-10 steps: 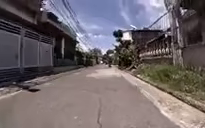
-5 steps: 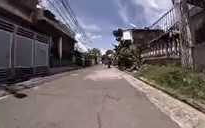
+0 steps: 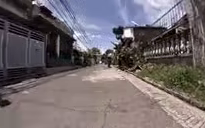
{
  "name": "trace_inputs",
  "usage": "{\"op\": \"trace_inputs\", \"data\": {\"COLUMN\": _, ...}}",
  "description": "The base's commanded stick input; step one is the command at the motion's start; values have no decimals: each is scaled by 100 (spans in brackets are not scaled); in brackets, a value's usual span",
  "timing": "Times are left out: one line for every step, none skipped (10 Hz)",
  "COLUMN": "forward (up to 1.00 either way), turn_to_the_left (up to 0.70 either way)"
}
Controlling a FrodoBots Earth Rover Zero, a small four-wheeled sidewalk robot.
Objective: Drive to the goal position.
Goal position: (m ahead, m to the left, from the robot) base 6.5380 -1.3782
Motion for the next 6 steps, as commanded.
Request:
{"op": "trace_inputs", "data": {"forward": 85, "turn_to_the_left": 0}}
{"op": "trace_inputs", "data": {"forward": 85, "turn_to_the_left": 0}}
{"op": "trace_inputs", "data": {"forward": 85, "turn_to_the_left": 0}}
{"op": "trace_inputs", "data": {"forward": 85, "turn_to_the_left": 0}}
{"op": "trace_inputs", "data": {"forward": 85, "turn_to_the_left": 0}}
{"op": "trace_inputs", "data": {"forward": 85, "turn_to_the_left": 0}}
